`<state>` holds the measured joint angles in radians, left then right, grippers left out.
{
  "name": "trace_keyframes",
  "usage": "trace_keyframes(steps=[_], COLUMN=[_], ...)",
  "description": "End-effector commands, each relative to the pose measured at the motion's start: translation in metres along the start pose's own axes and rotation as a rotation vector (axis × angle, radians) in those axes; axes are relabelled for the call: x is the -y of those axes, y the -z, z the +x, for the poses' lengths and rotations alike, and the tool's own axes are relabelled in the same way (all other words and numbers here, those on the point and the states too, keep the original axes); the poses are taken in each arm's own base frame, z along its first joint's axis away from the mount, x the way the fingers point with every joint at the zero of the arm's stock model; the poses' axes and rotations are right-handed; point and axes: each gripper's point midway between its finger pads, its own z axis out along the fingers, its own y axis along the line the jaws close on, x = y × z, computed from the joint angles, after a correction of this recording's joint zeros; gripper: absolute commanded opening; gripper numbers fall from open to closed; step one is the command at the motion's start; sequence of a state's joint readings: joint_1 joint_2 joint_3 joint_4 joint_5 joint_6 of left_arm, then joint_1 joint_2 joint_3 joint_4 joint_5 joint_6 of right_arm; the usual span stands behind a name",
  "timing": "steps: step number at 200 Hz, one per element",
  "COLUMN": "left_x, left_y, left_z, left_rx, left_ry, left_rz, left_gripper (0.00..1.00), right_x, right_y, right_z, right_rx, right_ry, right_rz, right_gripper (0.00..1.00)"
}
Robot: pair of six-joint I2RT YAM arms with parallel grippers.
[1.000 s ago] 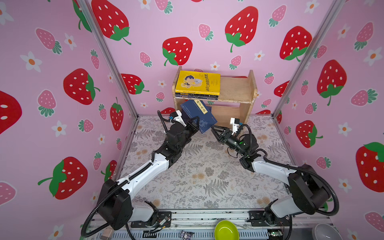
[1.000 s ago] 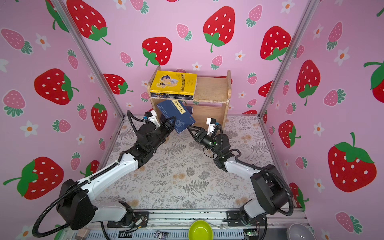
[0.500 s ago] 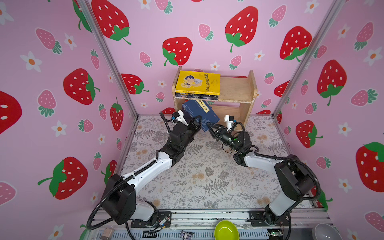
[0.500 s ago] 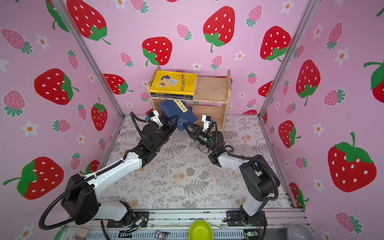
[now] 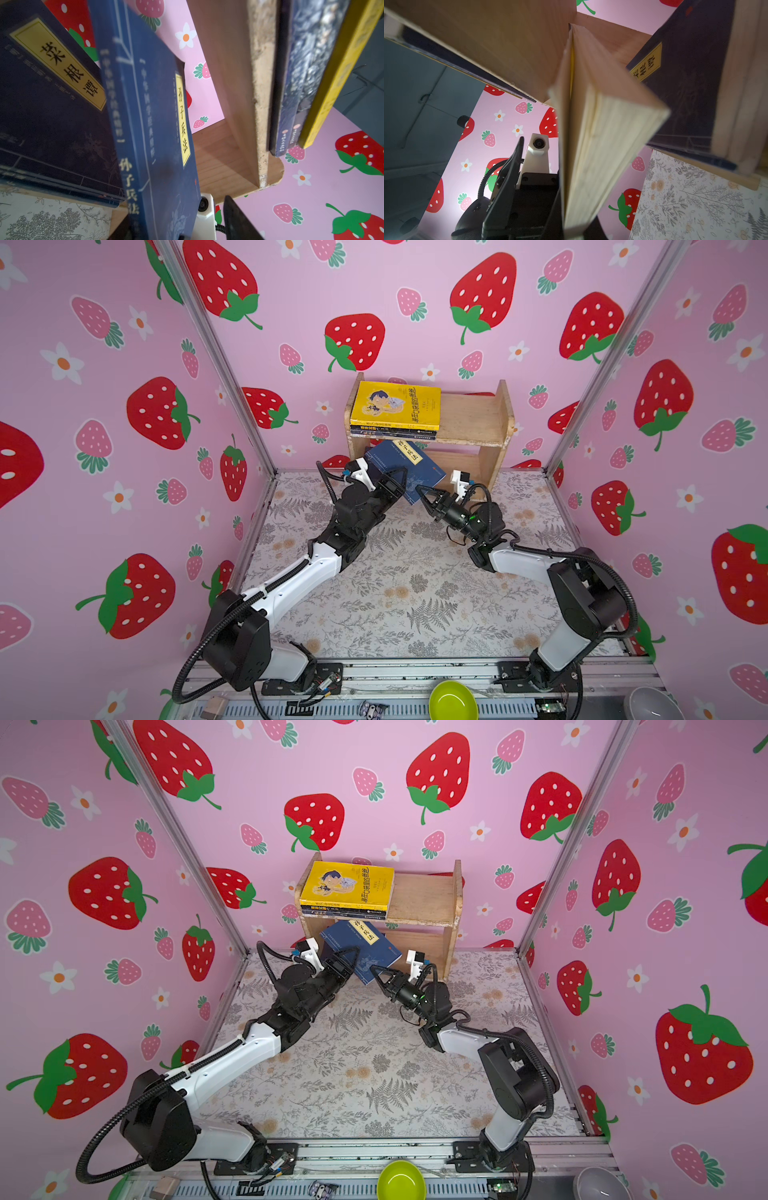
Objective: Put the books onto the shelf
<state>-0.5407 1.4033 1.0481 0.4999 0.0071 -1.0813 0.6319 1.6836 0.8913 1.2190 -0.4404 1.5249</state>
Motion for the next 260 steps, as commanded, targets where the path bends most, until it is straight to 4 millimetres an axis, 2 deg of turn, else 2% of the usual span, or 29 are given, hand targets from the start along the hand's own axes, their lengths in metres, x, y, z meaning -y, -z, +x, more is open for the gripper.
trace_keyframes(steps=[1,17,30,70,94,123,141,157,174,179,182,191,199,203,244,260], left_x=[0.022,0.018,0.017,0.022,0.02,0.02,0.017,0.015,0.013,0.013,0.011,0.01,0.008,0.007,0.006,0.004], left_y=[0.007,0.007,0.003,-0.004,-0.004,-0.002,-0.001,-0.001,-0.002,-0.002,-0.002,-0.003,-0.003,-0.004,-0.015,-0.023], left_z=[-0.015,-0.017,-0.018,-0.014,-0.013,-0.013,-0.014,-0.015,-0.019,-0.021,-0.022,-0.026,-0.031,-0.034,-0.059,-0.066], left_rx=[-0.03,-0.072,-0.121,-0.187,-0.187,-0.183,-0.177,-0.165,-0.138,-0.128,-0.122,-0.095,-0.067,-0.051,0.068,0.101], left_ry=[0.007,0.007,0.011,0.015,0.016,0.022,0.026,0.032,0.041,0.043,0.046,0.056,0.062,0.068,0.106,0.113], left_rz=[0.071,0.076,0.087,0.149,0.151,0.152,0.146,0.137,0.13,0.129,0.124,0.113,0.105,0.095,0.088,0.084], left_gripper=[0.64,0.68,0.68,0.6,0.48,0.28,0.23,0.15,0.07,0.07,0.02,0.0,0.0,0.0,0.0,0.0], right_x=[-0.036,-0.041,-0.044,-0.043,-0.039,-0.032,-0.03,-0.031,-0.033,-0.033,-0.031,-0.026,-0.024,-0.024,-0.007,0.002], right_y=[0.008,0.011,0.015,0.025,0.027,0.026,0.021,0.015,0.009,0.006,0.005,0.001,-0.002,-0.004,-0.006,-0.005], right_z=[-0.002,0.002,0.005,0.006,0.0,-0.006,-0.01,-0.016,-0.024,-0.026,-0.028,-0.032,-0.034,-0.035,-0.044,-0.046], right_rx=[-0.07,-0.15,-0.185,-0.247,-0.24,-0.23,-0.219,-0.2,-0.168,-0.157,-0.148,-0.124,-0.103,-0.092,0.004,0.027], right_ry=[0.056,0.073,0.079,0.113,0.12,0.107,0.102,0.107,0.132,0.149,0.155,0.19,0.233,0.256,0.368,0.396], right_rz=[-0.088,-0.096,-0.101,-0.049,-0.016,-0.002,-0.005,-0.014,-0.013,-0.004,0.008,0.055,0.093,0.108,0.271,0.318], right_gripper=[0.02,0.03,0.03,0.04,0.05,0.06,0.05,0.07,0.17,0.23,0.26,0.46,0.51,0.56,0.72,0.72])
